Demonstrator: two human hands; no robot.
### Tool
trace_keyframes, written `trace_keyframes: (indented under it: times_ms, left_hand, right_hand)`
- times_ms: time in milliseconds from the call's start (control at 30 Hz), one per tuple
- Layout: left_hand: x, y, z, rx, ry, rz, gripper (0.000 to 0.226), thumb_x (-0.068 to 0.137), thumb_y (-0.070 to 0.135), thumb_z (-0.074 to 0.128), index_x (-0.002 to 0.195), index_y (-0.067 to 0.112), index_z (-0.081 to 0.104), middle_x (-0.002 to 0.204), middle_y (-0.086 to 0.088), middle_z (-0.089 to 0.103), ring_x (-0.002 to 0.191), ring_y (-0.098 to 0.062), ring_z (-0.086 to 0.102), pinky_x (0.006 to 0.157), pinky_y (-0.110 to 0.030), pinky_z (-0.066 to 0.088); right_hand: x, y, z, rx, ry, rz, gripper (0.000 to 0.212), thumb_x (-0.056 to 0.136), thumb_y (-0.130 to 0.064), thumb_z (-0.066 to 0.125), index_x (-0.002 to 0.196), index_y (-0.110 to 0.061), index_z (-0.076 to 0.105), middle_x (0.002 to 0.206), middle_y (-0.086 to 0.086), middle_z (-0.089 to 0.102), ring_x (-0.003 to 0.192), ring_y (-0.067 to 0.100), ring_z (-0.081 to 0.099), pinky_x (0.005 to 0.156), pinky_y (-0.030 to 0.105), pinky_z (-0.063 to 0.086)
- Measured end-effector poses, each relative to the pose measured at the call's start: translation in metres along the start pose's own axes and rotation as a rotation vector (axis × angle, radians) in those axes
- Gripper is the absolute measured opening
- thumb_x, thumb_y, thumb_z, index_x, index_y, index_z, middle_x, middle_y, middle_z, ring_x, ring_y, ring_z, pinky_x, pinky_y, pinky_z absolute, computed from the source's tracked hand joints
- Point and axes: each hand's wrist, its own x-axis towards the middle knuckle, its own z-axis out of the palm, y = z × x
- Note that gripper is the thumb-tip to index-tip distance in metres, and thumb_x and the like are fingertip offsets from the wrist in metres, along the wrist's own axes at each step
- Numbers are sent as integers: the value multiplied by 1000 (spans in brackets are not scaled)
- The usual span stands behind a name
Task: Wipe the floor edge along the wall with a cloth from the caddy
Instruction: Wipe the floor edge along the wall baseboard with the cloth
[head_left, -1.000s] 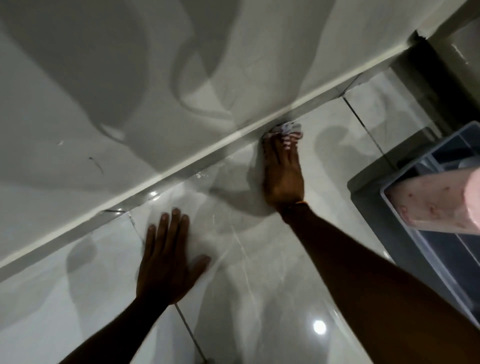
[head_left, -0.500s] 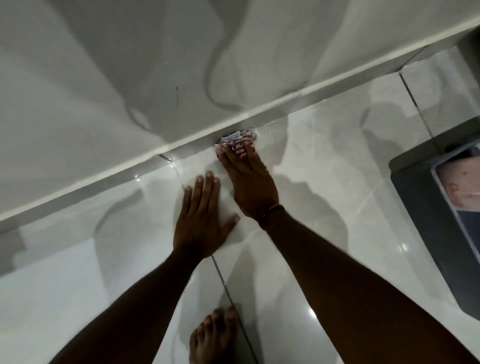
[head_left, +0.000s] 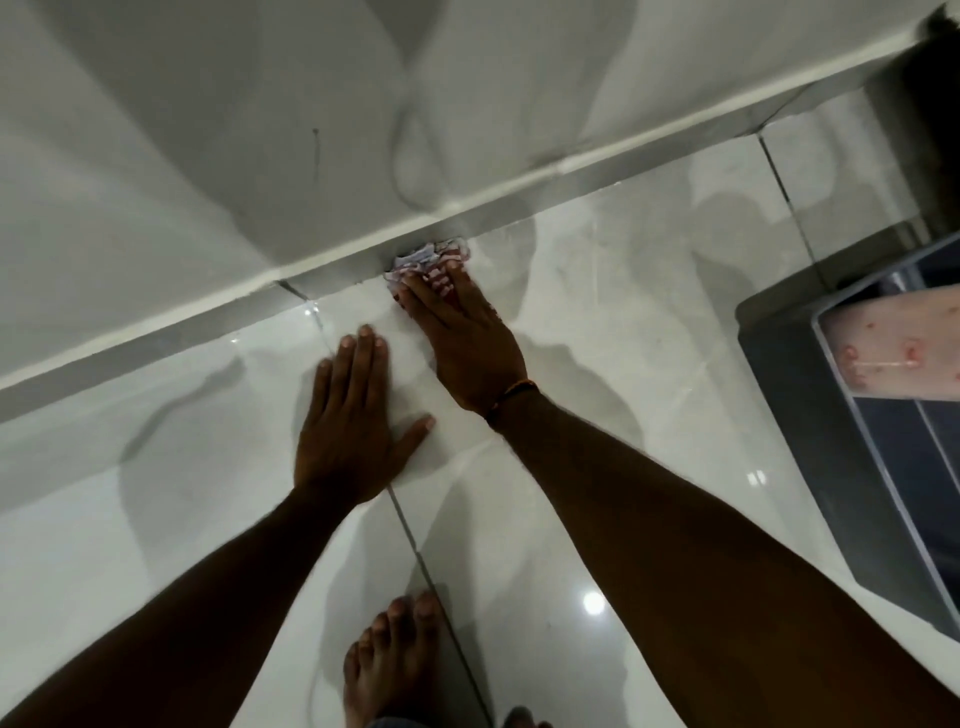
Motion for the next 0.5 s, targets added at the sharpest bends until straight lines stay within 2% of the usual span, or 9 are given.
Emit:
trace_keyframes:
  times_ms: [100, 200, 233, 300, 367, 500]
  left_hand:
    - [10, 3, -4, -2, 16, -26, 110, 93, 80, 36, 169, 9, 2, 179, -14, -1, 165, -33, 0, 134, -50, 5]
    - [22, 5, -7, 17, 16, -34, 112, 92, 82, 35, 169, 8, 1, 179, -14, -3, 165, -34, -1, 134, -51, 4]
    - [25, 5, -8, 23, 13, -41, 113, 92, 83, 34, 169, 7, 1, 179, -14, -4, 165, -34, -1, 134, -51, 4]
    - [26, 7, -8, 29, 18, -55, 113, 92, 82, 34, 168, 6, 1, 178, -15, -2, 165, -35, 0, 134, -50, 3]
    - [26, 8, -7, 34, 24, -63, 113, 93, 82, 35, 168, 5, 2, 178, -17, 0, 165, -36, 2, 134, -51, 4]
    - [27, 10, -6, 34, 37, -74, 116, 90, 84, 36, 168, 3, 6, 178, -18, 5, 165, -36, 6, 134, -51, 6]
  right_hand:
    - [-1, 32, -10, -29, 67, 21, 62, 97, -6, 36, 156, -22, 40, 165, -3, 39, 157, 35, 27, 129, 47, 28]
    - [-5, 83, -25, 24, 104, 64, 54, 102, -21, 30, 154, -17, 44, 164, 5, 41, 157, 34, 27, 133, 45, 21]
    - [-5, 102, -31, 20, 107, 94, 57, 99, -19, 34, 155, -15, 42, 165, 10, 38, 157, 35, 26, 133, 47, 19]
    - [-5, 139, -45, -19, 155, 201, 64, 90, -3, 46, 154, -6, 42, 163, 20, 38, 155, 41, 28, 131, 54, 20]
    - [-3, 179, -60, -60, 138, 305, 69, 87, 8, 45, 154, 0, 38, 164, 25, 33, 156, 44, 24, 131, 58, 17]
    - [9, 239, -89, -99, 97, 487, 69, 93, 3, 40, 160, 1, 22, 169, 27, 16, 158, 46, 9, 132, 59, 4]
